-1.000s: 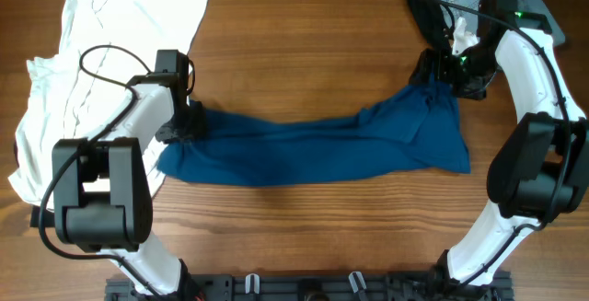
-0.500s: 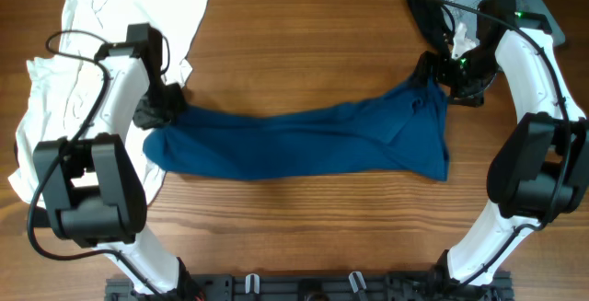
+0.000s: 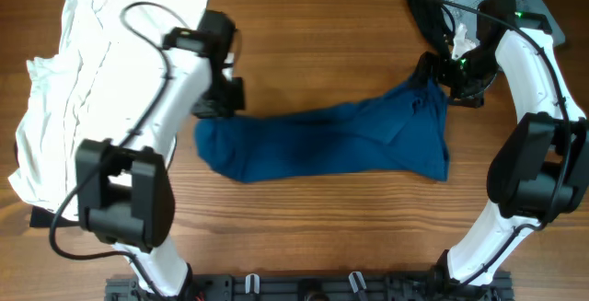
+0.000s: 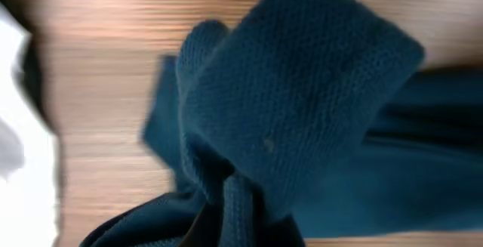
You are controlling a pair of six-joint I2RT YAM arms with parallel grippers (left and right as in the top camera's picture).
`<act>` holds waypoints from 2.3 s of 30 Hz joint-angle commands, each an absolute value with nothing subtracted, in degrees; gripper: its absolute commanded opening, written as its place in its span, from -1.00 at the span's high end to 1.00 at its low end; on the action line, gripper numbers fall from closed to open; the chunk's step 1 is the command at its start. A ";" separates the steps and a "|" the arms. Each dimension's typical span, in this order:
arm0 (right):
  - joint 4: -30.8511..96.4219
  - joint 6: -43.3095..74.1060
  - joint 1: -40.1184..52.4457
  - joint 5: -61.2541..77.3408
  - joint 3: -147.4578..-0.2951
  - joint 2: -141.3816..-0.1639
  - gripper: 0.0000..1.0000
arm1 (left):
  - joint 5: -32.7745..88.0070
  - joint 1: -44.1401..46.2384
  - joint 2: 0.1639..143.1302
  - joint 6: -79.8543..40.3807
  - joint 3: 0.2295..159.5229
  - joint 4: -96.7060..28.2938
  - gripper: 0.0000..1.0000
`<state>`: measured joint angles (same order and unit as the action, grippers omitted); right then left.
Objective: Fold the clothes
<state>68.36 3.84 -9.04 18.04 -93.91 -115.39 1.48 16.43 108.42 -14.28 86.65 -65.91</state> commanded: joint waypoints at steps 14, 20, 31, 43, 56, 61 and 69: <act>68.40 4.64 -8.82 19.40 -94.11 -114.80 -0.99 | 12.25 30.61 109.10 -20.27 87.64 -57.08 0.91; 68.64 4.62 -8.82 19.40 -94.11 -114.80 -0.99 | 13.50 32.42 109.10 -20.45 87.64 -56.31 -0.25; 68.38 4.54 -8.82 19.38 -94.11 -114.80 -0.99 | 5.37 31.81 109.10 -23.20 87.66 -61.76 -1.00; 68.51 4.69 -8.82 19.40 -94.11 -114.80 -0.99 | 4.25 31.55 109.10 -26.22 77.60 -54.41 -0.91; 68.42 4.67 -8.82 19.40 -94.11 -114.80 -0.99 | 10.26 31.73 109.10 -26.17 77.60 -52.12 0.60; 68.55 4.67 -8.82 19.40 -94.11 -114.80 -0.99 | 12.84 32.42 108.79 -25.69 78.04 -53.69 0.92; 68.73 4.67 -8.82 19.40 -94.11 -114.80 -0.99 | 13.06 38.68 108.75 -21.15 82.72 -55.11 0.91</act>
